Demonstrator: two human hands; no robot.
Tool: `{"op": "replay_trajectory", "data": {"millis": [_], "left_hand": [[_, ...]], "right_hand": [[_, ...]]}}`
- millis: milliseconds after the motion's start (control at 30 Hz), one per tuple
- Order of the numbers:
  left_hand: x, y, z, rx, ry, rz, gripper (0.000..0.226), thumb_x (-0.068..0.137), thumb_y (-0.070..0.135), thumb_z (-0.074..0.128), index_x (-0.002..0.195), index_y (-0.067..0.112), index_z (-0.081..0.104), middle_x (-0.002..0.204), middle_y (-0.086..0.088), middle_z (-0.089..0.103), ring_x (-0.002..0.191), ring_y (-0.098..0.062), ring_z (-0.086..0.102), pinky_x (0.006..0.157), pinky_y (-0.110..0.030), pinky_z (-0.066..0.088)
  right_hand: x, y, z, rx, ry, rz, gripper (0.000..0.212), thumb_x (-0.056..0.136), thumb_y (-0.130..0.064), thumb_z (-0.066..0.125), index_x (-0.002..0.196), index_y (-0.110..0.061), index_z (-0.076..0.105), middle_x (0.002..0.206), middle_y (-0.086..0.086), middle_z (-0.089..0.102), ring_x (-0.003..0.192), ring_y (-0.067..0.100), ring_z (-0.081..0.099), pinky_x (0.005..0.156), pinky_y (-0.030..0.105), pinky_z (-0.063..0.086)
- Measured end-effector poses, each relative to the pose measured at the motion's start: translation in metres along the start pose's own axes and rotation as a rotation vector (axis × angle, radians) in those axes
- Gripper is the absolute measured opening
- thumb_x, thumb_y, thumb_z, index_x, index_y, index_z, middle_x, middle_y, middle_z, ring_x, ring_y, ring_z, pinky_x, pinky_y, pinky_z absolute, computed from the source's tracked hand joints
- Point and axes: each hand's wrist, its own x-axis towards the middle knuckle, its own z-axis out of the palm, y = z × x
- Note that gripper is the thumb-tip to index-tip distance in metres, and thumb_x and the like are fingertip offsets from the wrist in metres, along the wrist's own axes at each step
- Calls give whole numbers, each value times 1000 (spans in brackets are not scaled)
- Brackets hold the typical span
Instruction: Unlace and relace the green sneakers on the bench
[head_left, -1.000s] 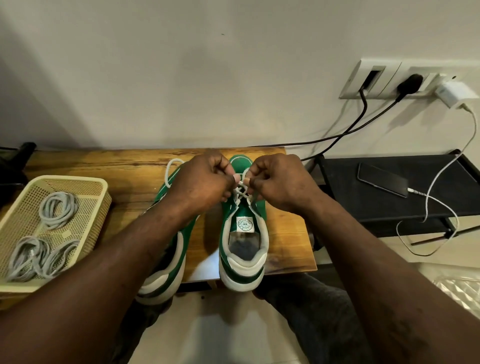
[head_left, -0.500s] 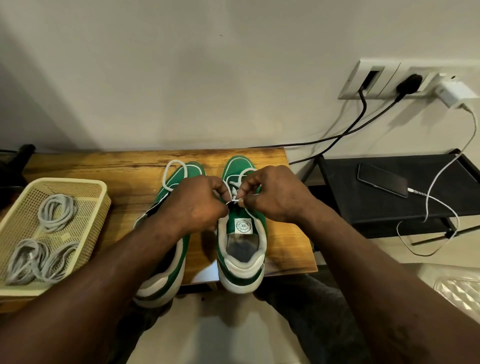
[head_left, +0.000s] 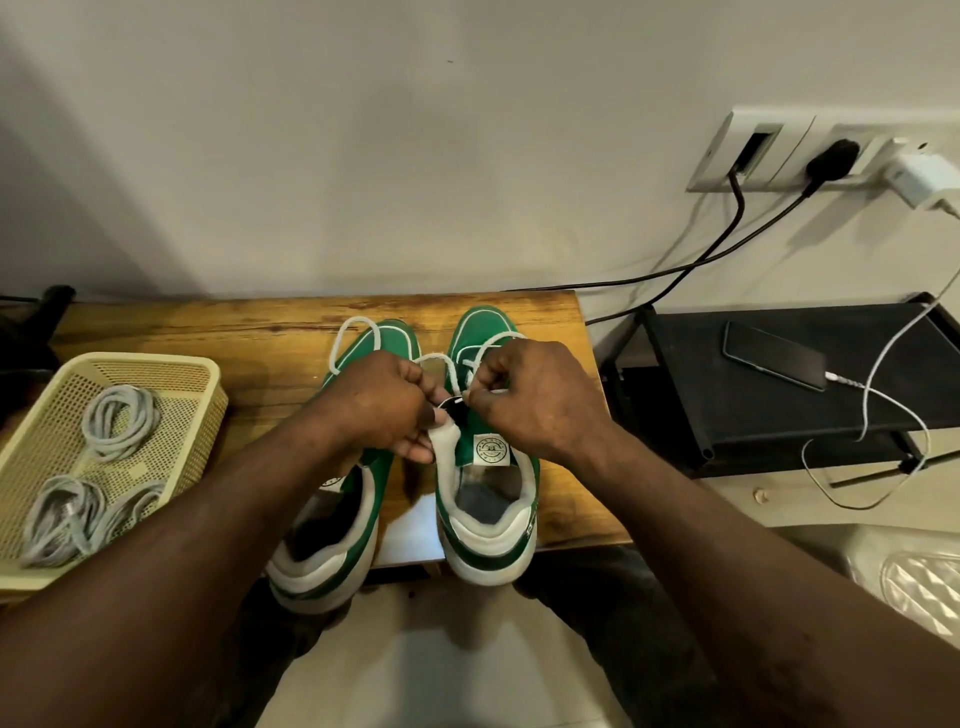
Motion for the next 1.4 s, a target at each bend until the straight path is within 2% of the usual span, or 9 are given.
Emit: {"op": "replay_trajectory", "data": {"millis": [167,367,533,733,833,933,1200,1267,1400], "left_hand": [[5,-2,2,-26,5,-37,14,94,-3,70,107,2,72,101,-19,77,90,-33,79,85,-48,65],[7,-3,3,-44,8,-35,13,95,-2,70,107,3,73,98,-17,78,87,-31,80,85,-48,65],[4,-4,2,-108,-13,-19,14,93,-4,71,106,0,73,93,-17,80,88,-32,80,85,-47,65],[2,-5,3,-144,6,-8,13,95,-2,70,108,1,73,95,-19,79,87,-35,79,81,-47,66],[2,-4,3,-212,21,-22,13,100,7,67,112,2,70,92,-20,79,85,-34,79,72,-42,67],[1,-4,6,-161,25,15,11,102,9,65,108,9,74,91,-17,79,78,-30,79,69,-39,67],[1,-7,13,-116,62,54,8,103,11,65,104,11,73,85,-15,78,62,-22,74,62,-36,65],[1,-7,12,-119,46,48,7,102,12,66,104,11,73,86,-16,78,62,-22,73,60,-35,65],[5,-9,10,-123,-1,17,8,101,15,69,105,9,73,93,-17,79,61,-21,70,64,-37,64]], "right_hand": [[-4,-6,0,-43,-51,-75,15,85,-27,74,70,-29,70,79,-6,70,74,10,64,63,30,53],[-4,-6,3,-89,-36,-91,22,83,-33,76,65,-31,63,77,-9,63,76,10,59,63,29,46],[-10,-12,6,-225,-21,-122,19,89,-34,66,84,-19,75,94,-2,60,100,19,54,77,37,54],[-16,-24,15,-258,11,-96,27,92,-38,65,100,-13,75,102,3,59,108,22,51,90,38,50],[-13,-21,12,-125,-52,-3,17,85,-26,64,79,-14,74,84,0,62,86,19,59,73,38,54],[-7,-14,13,9,-53,121,22,77,-23,63,56,-16,62,58,1,58,58,18,58,51,32,44],[-4,-2,28,-74,21,83,19,87,-26,75,69,-23,71,72,-3,65,76,18,62,72,37,58],[-2,5,28,-48,6,81,20,90,-31,77,71,-24,74,76,-6,68,81,16,62,73,34,55],[-2,11,20,71,-30,77,19,91,-27,80,73,-29,74,78,-14,68,70,0,58,59,21,38]]}}
